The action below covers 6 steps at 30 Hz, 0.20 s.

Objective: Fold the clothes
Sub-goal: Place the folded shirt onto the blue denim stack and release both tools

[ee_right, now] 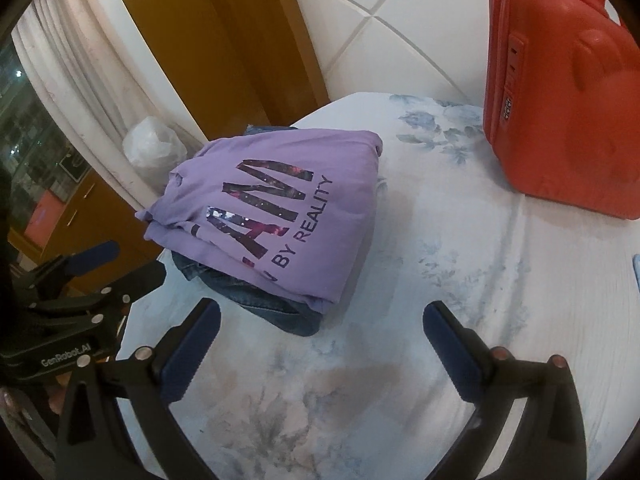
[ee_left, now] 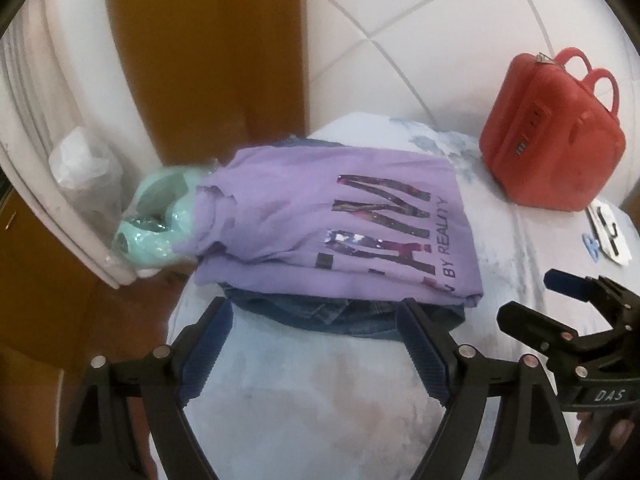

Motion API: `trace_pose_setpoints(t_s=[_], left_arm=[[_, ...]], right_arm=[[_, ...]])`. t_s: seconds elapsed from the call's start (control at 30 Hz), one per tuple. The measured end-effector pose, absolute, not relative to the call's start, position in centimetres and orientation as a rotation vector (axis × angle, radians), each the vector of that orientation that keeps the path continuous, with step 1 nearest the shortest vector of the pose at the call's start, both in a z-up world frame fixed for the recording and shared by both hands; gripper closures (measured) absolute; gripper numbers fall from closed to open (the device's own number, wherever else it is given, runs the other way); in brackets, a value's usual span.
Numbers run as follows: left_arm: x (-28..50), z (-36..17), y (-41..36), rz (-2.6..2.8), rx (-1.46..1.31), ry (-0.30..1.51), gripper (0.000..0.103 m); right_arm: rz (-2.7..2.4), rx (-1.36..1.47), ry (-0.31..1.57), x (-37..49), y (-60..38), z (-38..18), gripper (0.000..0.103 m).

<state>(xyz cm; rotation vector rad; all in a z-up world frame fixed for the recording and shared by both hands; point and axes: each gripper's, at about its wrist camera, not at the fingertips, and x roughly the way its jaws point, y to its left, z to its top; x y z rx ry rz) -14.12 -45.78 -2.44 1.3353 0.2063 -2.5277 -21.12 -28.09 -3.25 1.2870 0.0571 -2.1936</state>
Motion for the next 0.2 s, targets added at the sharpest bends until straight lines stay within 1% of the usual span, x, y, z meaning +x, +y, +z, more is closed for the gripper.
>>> trace_pose_setpoints(t_s=[0.2], left_arm=[[-14.19,-2.58,-45.73,-2.529,1.334,0.193,0.019]], right_arm=[[-2.192,1.292,0.059,-21.24,-28.26,-3.37,0.000]])
